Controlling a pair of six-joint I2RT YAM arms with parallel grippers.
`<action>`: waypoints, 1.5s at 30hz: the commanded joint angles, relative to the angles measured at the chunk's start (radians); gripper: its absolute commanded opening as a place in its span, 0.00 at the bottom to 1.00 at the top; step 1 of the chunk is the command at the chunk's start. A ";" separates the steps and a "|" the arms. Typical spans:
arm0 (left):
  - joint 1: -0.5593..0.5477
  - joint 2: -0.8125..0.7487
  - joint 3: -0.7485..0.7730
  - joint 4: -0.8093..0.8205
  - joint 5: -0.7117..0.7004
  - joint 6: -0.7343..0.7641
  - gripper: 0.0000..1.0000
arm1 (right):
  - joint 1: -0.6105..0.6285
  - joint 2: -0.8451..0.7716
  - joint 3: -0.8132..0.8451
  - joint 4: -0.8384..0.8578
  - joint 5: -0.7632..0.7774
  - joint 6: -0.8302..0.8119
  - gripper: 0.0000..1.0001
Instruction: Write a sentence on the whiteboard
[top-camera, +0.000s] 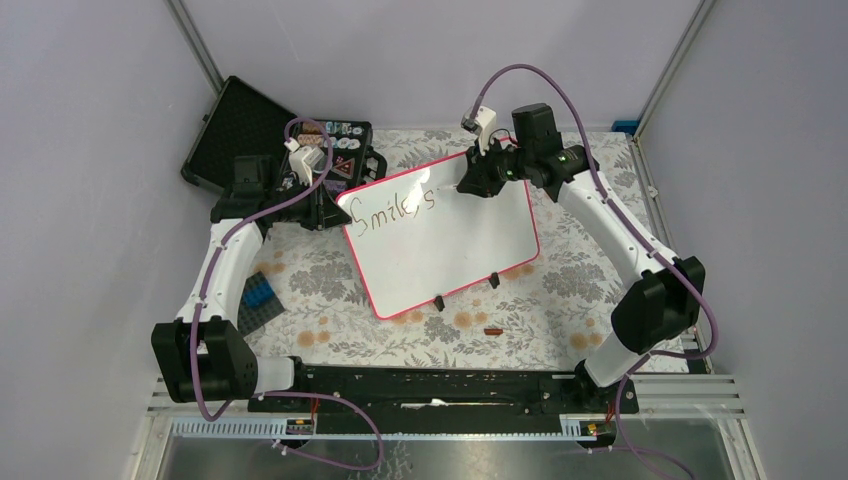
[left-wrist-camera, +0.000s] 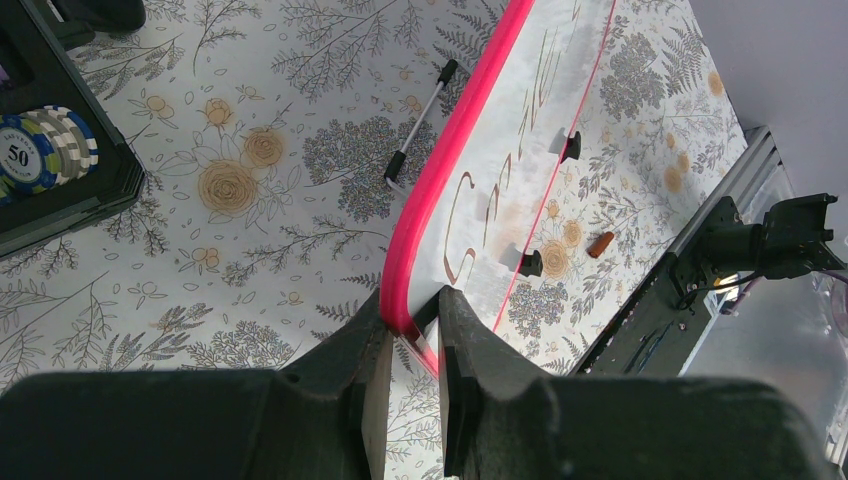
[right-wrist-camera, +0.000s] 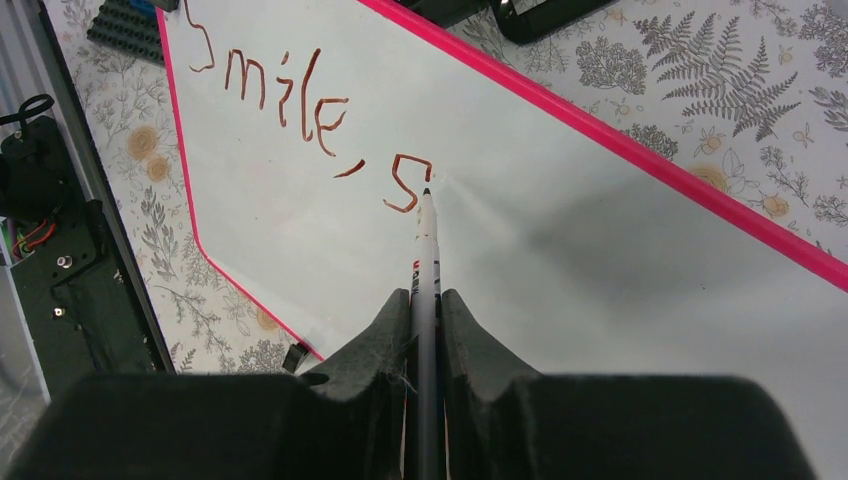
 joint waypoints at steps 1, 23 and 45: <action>-0.012 -0.025 0.007 0.058 -0.045 0.052 0.00 | 0.004 0.004 0.048 0.002 -0.002 -0.014 0.00; -0.011 -0.027 0.006 0.058 -0.050 0.054 0.00 | 0.017 0.041 0.066 0.003 0.005 -0.009 0.00; -0.011 -0.024 0.007 0.059 -0.048 0.054 0.00 | 0.013 0.054 0.091 -0.004 0.083 -0.030 0.00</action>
